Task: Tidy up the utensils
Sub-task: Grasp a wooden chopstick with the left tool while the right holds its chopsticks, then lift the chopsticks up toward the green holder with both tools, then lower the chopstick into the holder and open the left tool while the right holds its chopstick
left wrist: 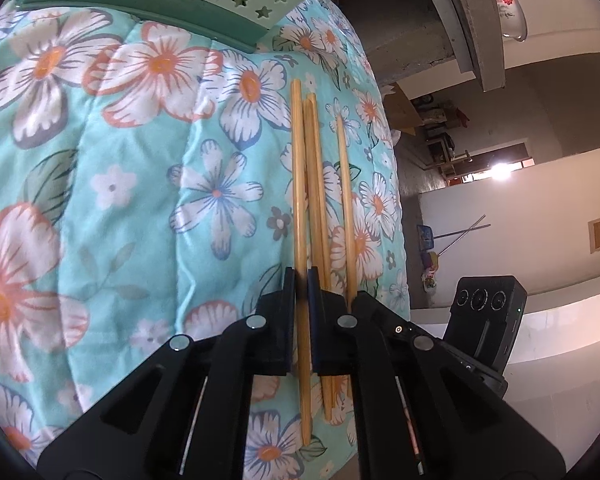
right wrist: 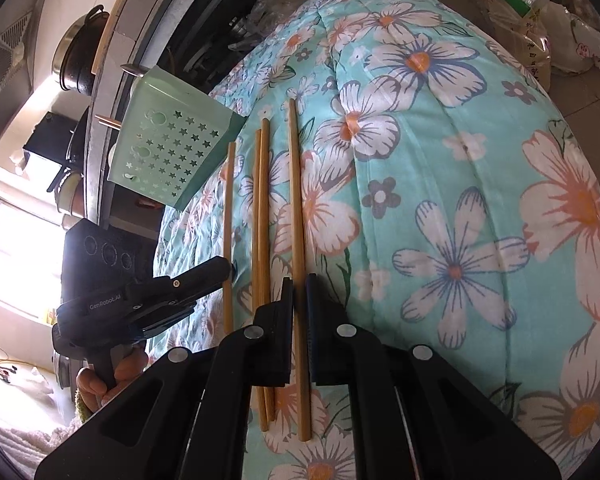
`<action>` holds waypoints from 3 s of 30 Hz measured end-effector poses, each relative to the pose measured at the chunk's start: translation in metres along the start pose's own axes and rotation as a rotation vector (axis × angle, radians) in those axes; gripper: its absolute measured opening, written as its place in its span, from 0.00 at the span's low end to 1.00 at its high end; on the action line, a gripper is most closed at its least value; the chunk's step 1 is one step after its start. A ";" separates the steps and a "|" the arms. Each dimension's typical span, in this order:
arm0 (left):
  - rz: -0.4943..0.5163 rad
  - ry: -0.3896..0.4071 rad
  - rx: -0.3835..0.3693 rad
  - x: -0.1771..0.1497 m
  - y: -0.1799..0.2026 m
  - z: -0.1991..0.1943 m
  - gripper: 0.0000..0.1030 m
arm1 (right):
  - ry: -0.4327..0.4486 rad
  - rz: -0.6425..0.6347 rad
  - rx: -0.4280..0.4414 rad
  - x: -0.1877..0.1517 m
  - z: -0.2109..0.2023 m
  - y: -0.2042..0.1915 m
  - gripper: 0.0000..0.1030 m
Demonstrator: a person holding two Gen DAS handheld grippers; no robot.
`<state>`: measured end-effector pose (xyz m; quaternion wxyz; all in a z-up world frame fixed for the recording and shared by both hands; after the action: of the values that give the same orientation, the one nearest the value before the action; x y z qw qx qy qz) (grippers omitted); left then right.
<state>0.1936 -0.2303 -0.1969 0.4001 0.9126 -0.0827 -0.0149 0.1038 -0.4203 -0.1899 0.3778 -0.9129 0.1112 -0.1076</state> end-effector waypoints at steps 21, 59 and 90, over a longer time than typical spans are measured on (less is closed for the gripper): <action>0.055 0.113 0.298 -0.002 -0.032 -0.069 0.21 | -0.031 -0.157 -0.224 0.024 -0.013 -0.039 0.20; 0.075 0.206 0.414 0.019 -0.018 -0.091 0.08 | 0.137 -0.269 -0.289 0.058 -0.057 -0.111 0.06; 0.261 0.962 0.292 0.091 0.112 -0.356 0.05 | 0.276 -0.421 -0.178 0.050 -0.099 -0.204 0.06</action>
<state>0.3010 -0.0606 0.1312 0.2598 0.8448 -0.0037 0.4678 0.1490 -0.3597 0.0297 0.2466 -0.9222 -0.0217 -0.2972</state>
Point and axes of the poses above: each gripper's, at about its wrist camera, not at the fingertips, and z roughly the way its jaws point, y to its right, x to its top, the point moved 5 cm from there along z, roughly the way its jaws point, and after that the axes turned 13 degrees about -y, right-handed, at the moved point
